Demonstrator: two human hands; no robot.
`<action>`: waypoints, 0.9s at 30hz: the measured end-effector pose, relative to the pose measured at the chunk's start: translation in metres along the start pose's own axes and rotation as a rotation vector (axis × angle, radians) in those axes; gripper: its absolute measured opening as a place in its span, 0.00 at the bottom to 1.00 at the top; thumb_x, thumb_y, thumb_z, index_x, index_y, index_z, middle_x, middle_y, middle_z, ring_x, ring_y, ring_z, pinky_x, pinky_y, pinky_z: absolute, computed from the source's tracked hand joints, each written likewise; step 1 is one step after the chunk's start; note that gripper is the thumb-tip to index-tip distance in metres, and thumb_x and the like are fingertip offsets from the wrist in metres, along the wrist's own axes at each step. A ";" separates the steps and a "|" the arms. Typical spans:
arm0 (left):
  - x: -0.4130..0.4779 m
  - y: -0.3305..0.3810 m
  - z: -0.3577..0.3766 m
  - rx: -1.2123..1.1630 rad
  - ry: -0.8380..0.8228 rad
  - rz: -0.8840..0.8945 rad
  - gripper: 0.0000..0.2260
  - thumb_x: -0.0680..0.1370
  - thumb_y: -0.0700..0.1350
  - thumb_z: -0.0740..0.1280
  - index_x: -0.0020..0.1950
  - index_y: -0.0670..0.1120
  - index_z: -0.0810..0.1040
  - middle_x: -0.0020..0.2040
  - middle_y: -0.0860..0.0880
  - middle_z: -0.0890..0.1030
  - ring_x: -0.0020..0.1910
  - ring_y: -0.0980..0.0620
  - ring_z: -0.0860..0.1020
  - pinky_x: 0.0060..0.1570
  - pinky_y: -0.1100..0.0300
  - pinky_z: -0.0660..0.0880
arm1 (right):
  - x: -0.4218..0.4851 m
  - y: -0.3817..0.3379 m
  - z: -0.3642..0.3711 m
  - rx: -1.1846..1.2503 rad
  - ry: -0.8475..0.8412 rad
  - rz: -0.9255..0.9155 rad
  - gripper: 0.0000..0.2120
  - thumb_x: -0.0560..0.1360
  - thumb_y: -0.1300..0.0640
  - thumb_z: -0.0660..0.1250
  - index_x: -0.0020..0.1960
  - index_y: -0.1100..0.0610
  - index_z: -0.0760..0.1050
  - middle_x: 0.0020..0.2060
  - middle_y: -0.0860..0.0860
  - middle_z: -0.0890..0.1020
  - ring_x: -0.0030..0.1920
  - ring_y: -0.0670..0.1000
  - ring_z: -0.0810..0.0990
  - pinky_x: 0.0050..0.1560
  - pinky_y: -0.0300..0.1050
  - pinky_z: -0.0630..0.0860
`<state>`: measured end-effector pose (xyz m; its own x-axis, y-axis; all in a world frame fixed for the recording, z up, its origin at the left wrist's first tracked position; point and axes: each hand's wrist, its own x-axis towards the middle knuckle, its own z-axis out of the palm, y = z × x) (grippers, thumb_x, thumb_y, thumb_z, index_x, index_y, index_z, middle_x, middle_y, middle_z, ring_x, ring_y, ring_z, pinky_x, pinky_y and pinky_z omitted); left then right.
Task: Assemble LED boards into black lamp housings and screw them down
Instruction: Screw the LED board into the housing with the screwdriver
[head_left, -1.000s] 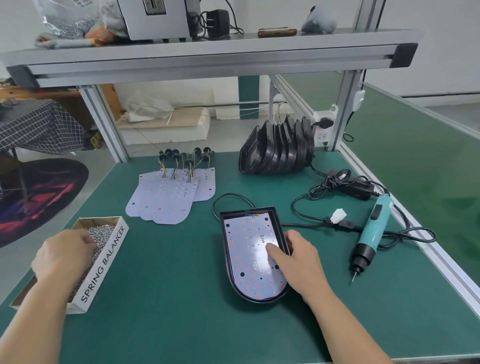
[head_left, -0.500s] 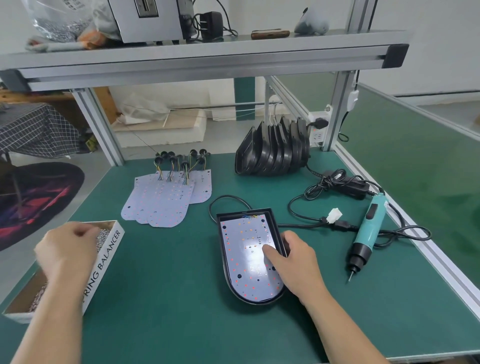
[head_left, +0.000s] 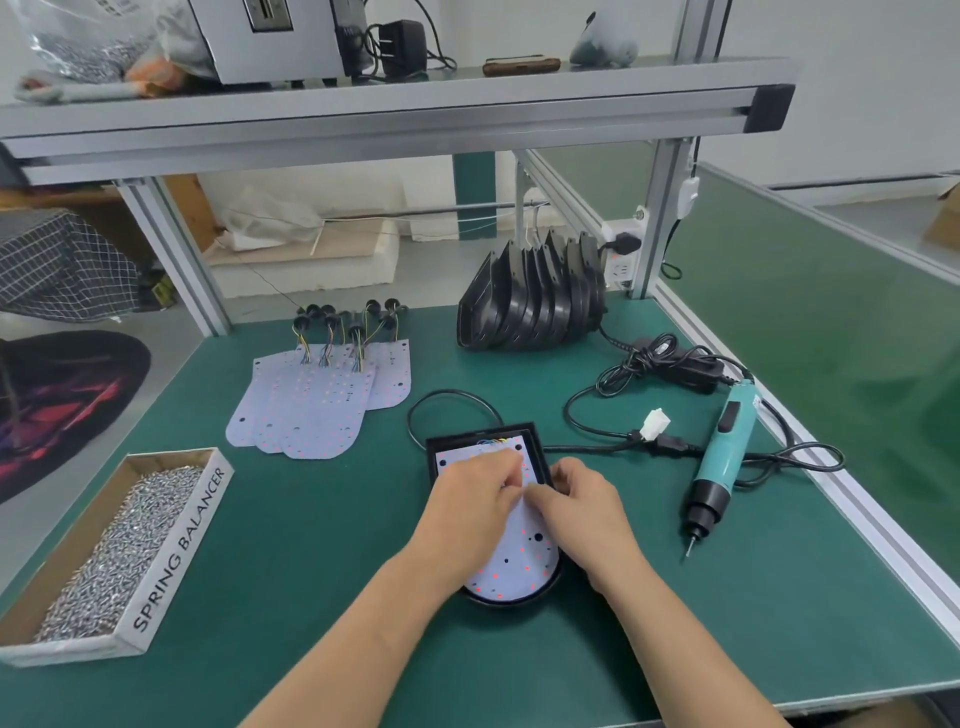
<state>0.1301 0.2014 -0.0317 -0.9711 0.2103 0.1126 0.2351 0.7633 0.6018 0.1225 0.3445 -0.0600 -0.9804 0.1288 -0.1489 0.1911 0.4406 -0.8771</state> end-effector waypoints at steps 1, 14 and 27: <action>-0.001 0.000 0.000 -0.004 0.001 -0.004 0.07 0.78 0.37 0.64 0.41 0.45 0.71 0.41 0.47 0.79 0.41 0.46 0.74 0.47 0.49 0.72 | 0.005 -0.002 0.000 0.000 -0.003 0.007 0.07 0.74 0.55 0.66 0.40 0.54 0.70 0.35 0.46 0.75 0.38 0.51 0.72 0.37 0.46 0.68; -0.012 -0.007 -0.004 0.343 0.194 -0.103 0.03 0.78 0.35 0.66 0.48 0.39 0.79 0.50 0.43 0.81 0.64 0.36 0.74 0.70 0.46 0.63 | 0.041 -0.027 0.003 -0.168 -0.048 0.034 0.22 0.72 0.44 0.72 0.33 0.54 0.64 0.33 0.50 0.72 0.36 0.54 0.70 0.36 0.48 0.64; 0.009 0.009 -0.008 -0.082 0.105 -0.225 0.07 0.72 0.37 0.67 0.35 0.45 0.77 0.29 0.52 0.79 0.30 0.53 0.78 0.35 0.59 0.74 | 0.030 -0.029 -0.002 -0.327 -0.028 -0.036 0.20 0.77 0.44 0.67 0.36 0.55 0.63 0.34 0.49 0.70 0.38 0.53 0.69 0.33 0.46 0.62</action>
<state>0.1231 0.2051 -0.0193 -0.9985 -0.0273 0.0475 0.0125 0.7309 0.6823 0.0873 0.3375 -0.0384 -0.9869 0.0857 -0.1367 0.1569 0.7069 -0.6897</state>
